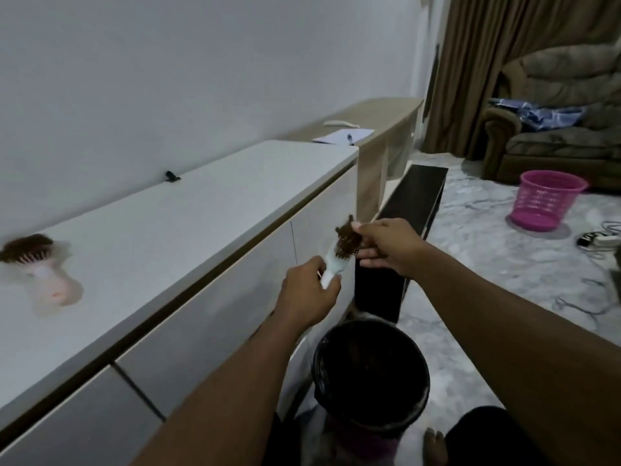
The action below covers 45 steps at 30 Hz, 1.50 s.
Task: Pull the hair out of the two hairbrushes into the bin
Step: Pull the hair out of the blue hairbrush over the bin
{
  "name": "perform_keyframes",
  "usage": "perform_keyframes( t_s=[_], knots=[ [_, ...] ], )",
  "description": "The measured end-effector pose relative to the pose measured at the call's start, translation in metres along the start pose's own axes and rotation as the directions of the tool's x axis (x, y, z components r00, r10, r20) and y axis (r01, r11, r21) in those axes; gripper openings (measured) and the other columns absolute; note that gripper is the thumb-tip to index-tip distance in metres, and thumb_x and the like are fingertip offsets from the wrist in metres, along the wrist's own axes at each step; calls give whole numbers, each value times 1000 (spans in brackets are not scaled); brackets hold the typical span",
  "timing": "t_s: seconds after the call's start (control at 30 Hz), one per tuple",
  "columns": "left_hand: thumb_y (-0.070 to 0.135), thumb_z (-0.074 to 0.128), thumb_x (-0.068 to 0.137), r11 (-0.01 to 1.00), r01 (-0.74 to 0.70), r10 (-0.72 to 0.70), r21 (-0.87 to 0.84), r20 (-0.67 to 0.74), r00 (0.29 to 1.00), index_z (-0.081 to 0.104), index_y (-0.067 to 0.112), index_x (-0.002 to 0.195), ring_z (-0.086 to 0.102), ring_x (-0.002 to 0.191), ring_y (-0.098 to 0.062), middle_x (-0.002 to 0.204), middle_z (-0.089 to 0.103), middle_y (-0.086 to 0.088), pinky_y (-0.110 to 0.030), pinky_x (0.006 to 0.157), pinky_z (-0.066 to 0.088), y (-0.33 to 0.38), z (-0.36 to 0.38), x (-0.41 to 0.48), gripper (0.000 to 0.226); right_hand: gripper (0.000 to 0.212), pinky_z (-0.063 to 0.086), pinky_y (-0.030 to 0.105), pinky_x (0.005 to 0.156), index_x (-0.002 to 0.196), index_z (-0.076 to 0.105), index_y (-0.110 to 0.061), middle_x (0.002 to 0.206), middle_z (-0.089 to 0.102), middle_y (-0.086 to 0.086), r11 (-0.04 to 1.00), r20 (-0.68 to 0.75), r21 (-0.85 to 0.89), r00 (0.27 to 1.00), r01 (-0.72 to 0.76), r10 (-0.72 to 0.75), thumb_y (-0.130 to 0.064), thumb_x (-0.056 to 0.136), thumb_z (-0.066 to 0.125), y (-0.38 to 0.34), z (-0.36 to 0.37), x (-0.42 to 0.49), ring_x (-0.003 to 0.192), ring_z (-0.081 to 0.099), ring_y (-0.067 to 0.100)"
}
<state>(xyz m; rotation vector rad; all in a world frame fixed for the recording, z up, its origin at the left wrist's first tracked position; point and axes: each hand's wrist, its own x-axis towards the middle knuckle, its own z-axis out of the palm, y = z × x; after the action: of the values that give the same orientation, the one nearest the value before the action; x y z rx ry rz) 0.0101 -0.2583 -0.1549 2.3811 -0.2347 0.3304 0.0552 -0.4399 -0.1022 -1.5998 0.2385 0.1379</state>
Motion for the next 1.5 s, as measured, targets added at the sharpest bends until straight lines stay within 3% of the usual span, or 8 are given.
perform_keyframes(
  t_s=[0.1,0.33,0.53,0.87,1.03,1.17,1.33,1.5],
  knots=[
    [42,67,88,1000,-27,27,-2,80,996,60,17,89,62,66,-24,72,67,-2,-34,60,47,-18,41,-16,26,47,59,30,59,122,63,2,86,67,12,996,-66,22,994,-87,88,-25,87,79,52,-10,5,63,66,19],
    [39,68,89,998,52,-44,-22,285,957,57,15,88,62,71,-26,71,62,0,-36,64,48,-77,116,-40,27,44,52,28,56,118,60,3,96,68,18,974,-140,38,964,-224,227,-14,84,81,162,-18,29,73,63,24],
    [48,61,89,991,130,-118,0,421,899,49,21,83,58,64,-20,65,55,4,-33,58,45,-126,172,-46,31,15,56,25,54,76,68,-6,65,66,9,970,-220,-79,953,-229,207,-11,87,78,238,-18,61,55,62,17],
    [44,57,93,963,254,-260,93,577,774,50,23,92,65,79,-32,84,67,-9,-41,69,54,-190,245,-52,22,18,61,40,72,76,67,-19,68,74,1,861,-284,-444,950,-247,126,-31,88,75,344,-10,107,68,73,16],
    [42,59,95,909,387,-401,153,569,718,47,23,85,62,72,-30,77,62,-7,-45,66,55,-207,262,-67,25,21,65,46,70,76,60,-19,74,74,5,904,-249,-333,950,-267,189,-24,92,73,362,-8,116,68,77,16],
    [48,58,92,898,421,-417,129,557,718,46,27,87,63,65,-25,74,64,-3,-45,60,56,-212,272,-57,25,18,62,55,78,100,58,-19,88,64,1,908,-161,-303,955,-289,250,-29,91,70,370,-11,132,86,73,27],
    [47,56,92,923,362,-369,129,562,740,41,33,88,62,65,-29,74,63,-4,-40,55,50,-207,285,-46,22,71,50,28,96,139,56,-27,122,61,2,868,-93,-449,977,-214,193,-42,76,85,365,-11,153,112,62,14],
    [37,57,96,927,351,-364,136,563,742,39,27,95,60,72,-32,83,63,-8,-35,58,41,-195,294,-33,21,15,50,14,80,95,81,-19,96,74,1,814,-205,-560,978,-155,46,-27,82,81,367,-2,165,90,69,11]
  ],
)
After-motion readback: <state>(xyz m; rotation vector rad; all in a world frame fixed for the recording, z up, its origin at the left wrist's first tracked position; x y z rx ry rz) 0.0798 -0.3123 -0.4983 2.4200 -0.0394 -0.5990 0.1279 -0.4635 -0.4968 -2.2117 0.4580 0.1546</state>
